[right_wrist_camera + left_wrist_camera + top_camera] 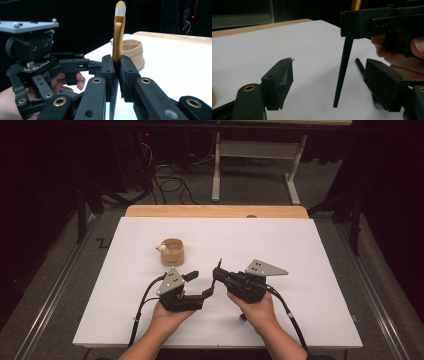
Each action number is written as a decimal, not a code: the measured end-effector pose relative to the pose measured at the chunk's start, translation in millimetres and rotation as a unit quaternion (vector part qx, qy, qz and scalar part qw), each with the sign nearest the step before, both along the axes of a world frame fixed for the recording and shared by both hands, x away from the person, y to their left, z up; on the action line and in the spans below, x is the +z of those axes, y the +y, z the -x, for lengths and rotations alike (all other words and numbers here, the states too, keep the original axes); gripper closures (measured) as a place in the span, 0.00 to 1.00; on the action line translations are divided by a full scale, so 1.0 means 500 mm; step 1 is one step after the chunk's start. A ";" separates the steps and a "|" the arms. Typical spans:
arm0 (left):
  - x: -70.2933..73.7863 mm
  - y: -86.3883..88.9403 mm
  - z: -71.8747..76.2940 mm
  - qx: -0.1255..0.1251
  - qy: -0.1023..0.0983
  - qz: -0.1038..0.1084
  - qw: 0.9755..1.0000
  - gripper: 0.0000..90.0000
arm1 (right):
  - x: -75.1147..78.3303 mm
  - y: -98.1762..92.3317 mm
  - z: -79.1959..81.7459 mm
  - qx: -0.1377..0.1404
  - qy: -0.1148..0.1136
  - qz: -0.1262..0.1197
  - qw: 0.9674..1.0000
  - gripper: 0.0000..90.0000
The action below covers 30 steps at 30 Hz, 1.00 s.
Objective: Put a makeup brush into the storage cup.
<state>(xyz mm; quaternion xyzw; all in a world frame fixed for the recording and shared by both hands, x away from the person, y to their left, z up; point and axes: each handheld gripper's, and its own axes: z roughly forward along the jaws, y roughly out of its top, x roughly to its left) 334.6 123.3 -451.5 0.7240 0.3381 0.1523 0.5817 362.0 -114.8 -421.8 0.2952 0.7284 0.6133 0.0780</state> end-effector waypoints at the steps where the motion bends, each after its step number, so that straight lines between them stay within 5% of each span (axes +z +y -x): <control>1: 0.000 -0.001 0.000 0.000 0.000 -0.001 1.000 0.27 | -0.001 0.002 0.001 0.001 -0.001 0.004 1.000 0.94; 9: 0.001 -0.006 0.005 -0.014 -0.004 -0.001 1.000 0.35 | -0.004 0.015 0.005 0.009 -0.002 0.014 1.000 0.94; 30: 0.004 -0.004 0.009 -0.033 -0.004 -0.006 0.999 0.81 | -0.008 0.030 0.011 0.019 -0.006 0.026 0.999 0.94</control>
